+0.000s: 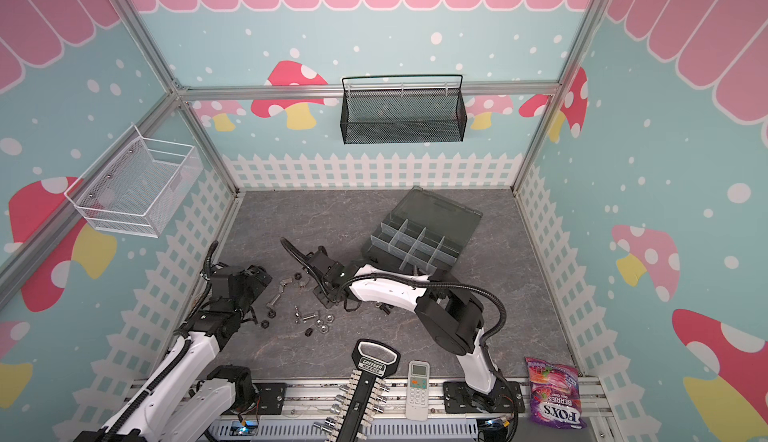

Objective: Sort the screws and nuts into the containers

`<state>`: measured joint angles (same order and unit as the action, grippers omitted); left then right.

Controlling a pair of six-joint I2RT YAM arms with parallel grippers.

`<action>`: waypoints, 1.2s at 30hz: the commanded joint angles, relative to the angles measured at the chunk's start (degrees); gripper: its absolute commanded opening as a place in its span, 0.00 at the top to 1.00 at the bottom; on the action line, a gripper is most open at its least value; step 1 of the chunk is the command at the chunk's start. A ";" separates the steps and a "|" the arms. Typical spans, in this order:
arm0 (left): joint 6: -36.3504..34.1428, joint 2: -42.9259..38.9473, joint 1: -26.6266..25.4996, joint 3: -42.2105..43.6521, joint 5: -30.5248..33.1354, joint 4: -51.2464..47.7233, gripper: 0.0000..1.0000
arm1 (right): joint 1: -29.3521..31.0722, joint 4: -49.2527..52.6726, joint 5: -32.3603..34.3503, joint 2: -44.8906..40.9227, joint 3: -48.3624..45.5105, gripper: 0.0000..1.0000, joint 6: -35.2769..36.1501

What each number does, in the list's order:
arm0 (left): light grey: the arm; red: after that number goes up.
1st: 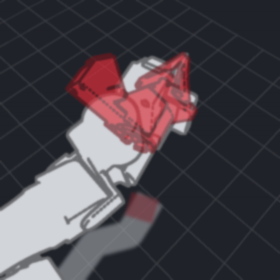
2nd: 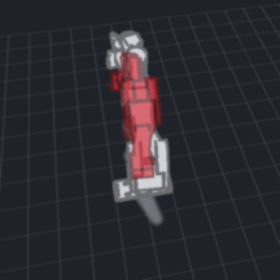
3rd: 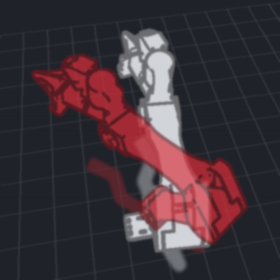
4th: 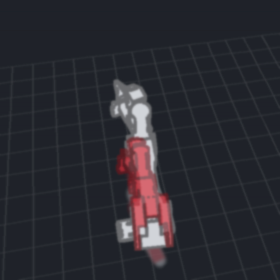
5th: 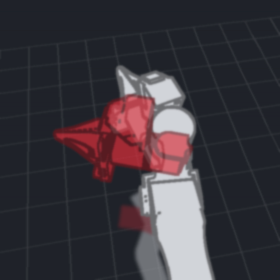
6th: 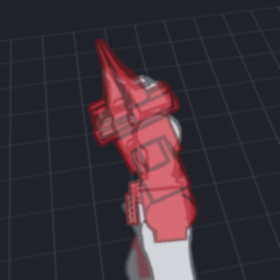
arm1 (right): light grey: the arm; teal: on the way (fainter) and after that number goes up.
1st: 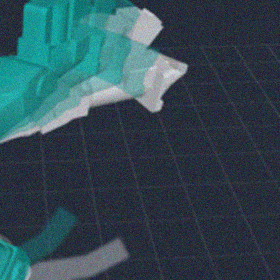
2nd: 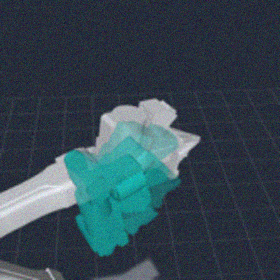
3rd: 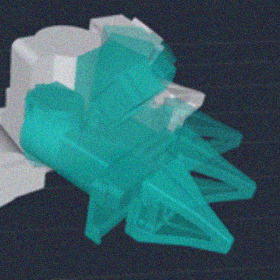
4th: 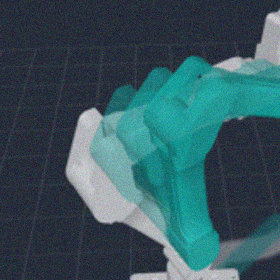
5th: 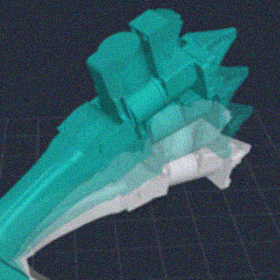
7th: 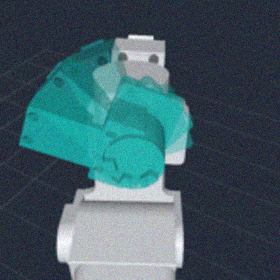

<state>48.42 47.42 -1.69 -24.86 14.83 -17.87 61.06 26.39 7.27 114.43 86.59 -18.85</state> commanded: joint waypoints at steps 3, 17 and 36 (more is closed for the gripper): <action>-1.31 -0.74 3.73 0.74 -4.06 -1.21 0.00 | 3.83 1.00 -1.31 3.71 4.47 0.50 4.46; -0.18 -1.44 5.78 1.92 -6.66 -0.78 0.00 | 6.31 3.53 0.37 10.41 8.72 0.39 7.60; 0.40 -0.37 5.88 2.54 -7.74 0.81 0.00 | 5.65 6.51 2.75 16.94 13.92 0.48 6.07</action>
<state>47.77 46.94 3.75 -22.90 7.38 -17.74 66.85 30.26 9.28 129.08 99.11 -12.71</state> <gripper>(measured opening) 0.991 0.533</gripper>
